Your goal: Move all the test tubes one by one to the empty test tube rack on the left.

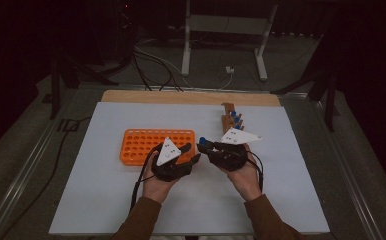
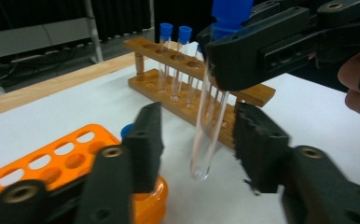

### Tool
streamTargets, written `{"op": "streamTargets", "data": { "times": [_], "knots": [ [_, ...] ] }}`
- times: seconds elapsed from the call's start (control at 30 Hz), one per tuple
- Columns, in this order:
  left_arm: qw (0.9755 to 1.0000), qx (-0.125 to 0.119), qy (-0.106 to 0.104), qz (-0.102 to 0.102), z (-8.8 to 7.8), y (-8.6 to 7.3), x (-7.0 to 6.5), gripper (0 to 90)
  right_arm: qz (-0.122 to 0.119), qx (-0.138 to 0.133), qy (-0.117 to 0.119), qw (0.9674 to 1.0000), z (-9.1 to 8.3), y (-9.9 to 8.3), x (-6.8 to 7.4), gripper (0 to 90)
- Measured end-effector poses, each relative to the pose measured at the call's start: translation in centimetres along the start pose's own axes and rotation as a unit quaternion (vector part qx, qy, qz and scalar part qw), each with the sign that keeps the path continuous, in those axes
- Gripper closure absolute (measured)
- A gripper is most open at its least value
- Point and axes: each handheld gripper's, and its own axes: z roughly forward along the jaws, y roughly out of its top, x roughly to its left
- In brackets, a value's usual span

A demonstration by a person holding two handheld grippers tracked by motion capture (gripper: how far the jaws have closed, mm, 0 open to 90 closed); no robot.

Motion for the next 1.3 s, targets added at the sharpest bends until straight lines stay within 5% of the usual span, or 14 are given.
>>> {"op": "streamTargets", "data": {
  "times": [0.5, 0.73, 0.97, 1.07, 1.3],
  "knots": [
    [0.9998, 0.001, -0.010, 0.020, 0.2, -0.1, -0.3, 77.9, 0.002, 0.006, 0.016, 0.9998, 0.3, -0.1, 0.2, 76.6],
    [0.9999, 0.001, -0.006, 0.012, 0.0, -0.1, 0.0, 78.0, 0.020, -0.010, 0.038, 0.9990, -0.1, -0.2, -0.6, 54.3],
    [1.0000, -0.004, -0.009, 0.000, -0.6, -0.1, 0.6, 78.0, 0.029, -0.020, 0.034, 0.9988, -1.1, -0.3, -1.6, 28.3],
    [1.0000, -0.004, -0.008, 0.000, -0.8, -0.1, 0.8, 78.1, 0.036, -0.020, 0.012, 0.9991, -1.5, -0.5, -2.2, 15.3],
    [0.9999, -0.007, 0.000, -0.007, -1.3, -0.1, 1.4, 78.0, 0.038, -0.021, -0.041, 0.9982, -2.3, -0.9, -3.5, 2.6]
  ]
}}
